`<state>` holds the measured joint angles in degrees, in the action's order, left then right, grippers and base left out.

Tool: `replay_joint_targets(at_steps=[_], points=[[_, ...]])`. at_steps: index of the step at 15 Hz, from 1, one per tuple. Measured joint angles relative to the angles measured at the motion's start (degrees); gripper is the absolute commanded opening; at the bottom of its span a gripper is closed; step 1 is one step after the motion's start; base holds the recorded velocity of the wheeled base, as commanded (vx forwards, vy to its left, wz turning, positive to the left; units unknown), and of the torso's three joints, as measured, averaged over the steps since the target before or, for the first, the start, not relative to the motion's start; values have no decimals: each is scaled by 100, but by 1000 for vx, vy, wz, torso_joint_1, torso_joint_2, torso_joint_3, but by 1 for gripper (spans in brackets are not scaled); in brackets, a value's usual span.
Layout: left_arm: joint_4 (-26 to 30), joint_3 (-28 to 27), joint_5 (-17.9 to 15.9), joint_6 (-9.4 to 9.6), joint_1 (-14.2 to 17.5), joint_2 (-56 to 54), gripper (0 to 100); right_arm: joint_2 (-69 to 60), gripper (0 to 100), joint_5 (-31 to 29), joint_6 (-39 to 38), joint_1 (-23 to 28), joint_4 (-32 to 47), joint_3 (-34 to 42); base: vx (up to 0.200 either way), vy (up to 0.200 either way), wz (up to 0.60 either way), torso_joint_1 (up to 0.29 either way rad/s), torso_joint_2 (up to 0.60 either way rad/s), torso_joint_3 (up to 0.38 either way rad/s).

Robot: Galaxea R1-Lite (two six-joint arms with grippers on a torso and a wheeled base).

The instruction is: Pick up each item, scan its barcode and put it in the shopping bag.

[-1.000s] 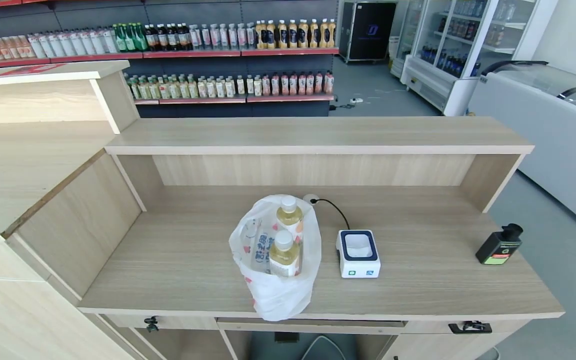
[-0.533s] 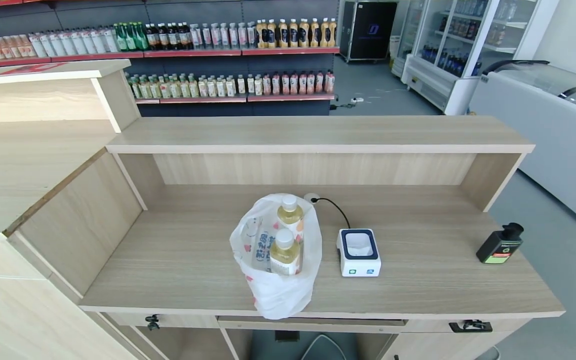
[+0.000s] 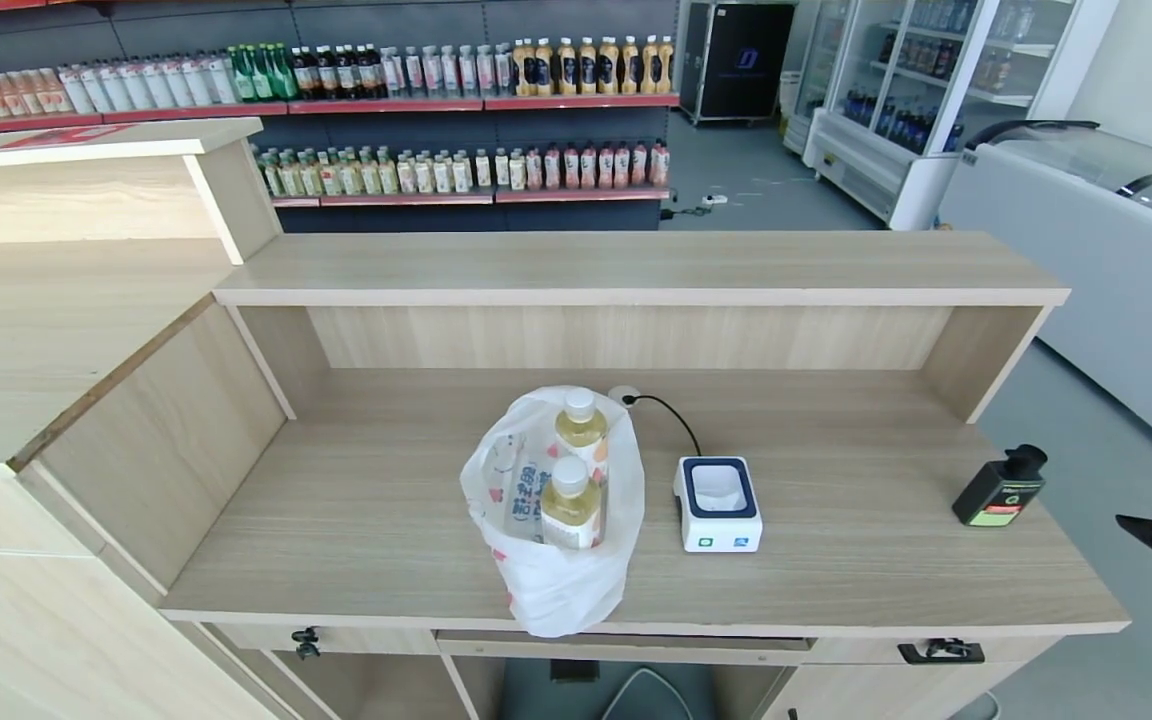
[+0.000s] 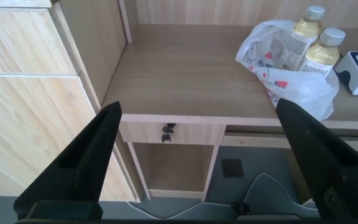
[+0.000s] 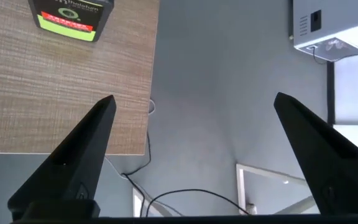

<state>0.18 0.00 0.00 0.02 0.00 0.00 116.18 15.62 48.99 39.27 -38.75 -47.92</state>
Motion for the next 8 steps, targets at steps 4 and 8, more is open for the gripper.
replay_joint_targets(at_steps=[4, 8], points=[[0, 0, 0, 2, 0, 0, 100, 267, 100, 219, 55, 32, -5, -262, 0, 0, 0, 0, 0, 0], [0, 0, 0, 0, 0, 0, 100, 435, 100, 507, 169, 50, -129, -343, 0, 0, 0, 0, 0, 0]])
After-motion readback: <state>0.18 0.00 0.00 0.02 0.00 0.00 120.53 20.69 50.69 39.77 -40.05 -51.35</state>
